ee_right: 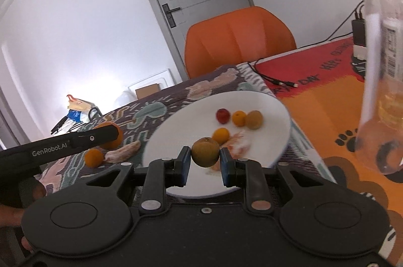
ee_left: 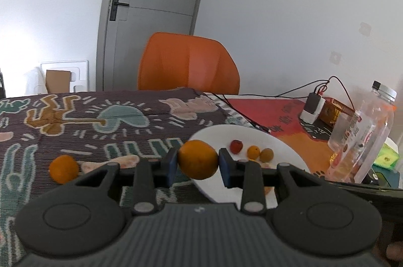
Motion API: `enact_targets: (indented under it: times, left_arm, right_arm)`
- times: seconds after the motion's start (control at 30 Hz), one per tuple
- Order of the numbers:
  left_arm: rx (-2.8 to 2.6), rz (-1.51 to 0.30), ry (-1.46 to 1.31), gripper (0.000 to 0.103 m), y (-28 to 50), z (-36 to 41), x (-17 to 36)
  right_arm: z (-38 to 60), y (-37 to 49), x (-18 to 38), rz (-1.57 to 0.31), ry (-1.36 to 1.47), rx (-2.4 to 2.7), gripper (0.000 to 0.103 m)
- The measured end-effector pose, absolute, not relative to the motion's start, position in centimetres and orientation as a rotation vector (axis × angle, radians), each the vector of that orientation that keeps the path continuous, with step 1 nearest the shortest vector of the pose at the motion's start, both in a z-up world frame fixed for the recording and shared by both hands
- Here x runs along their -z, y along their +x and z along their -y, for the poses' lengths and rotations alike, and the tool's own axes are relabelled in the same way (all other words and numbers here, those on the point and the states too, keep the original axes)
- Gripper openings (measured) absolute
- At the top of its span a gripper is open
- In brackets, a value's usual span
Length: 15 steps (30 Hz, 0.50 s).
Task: Organize fruits
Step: 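Carry both fruits to the white plate and open both grippers over it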
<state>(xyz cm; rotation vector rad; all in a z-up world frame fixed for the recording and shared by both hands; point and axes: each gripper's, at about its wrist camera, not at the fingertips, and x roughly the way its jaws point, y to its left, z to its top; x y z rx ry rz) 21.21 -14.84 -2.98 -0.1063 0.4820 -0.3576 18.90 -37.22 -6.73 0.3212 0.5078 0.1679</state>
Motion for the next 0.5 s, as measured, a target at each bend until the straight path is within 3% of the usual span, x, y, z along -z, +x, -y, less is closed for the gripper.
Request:
enact_targets:
  times: [0.37, 0.47, 0.5]
  left_arm:
    - [0.391, -0.526, -0.095, 0.034, 22.3, 17.1, 4.0]
    - [0.397, -0.518, -0.09, 0.042, 22.2, 17.4, 3.8]
    - [0.399, -0.518, -0.081, 0.049, 22.2, 17.5, 3.7]
  right_arm:
    - [38.1, 18.3, 6.9, -0.49, 0.318, -0.162, 0.043]
    - [38.0, 18.2, 7.0, -0.496, 0.318, -0.173, 0.044]
    - [37.9, 18.2, 7.0, -0.497, 0.315, -0.173, 0.045]
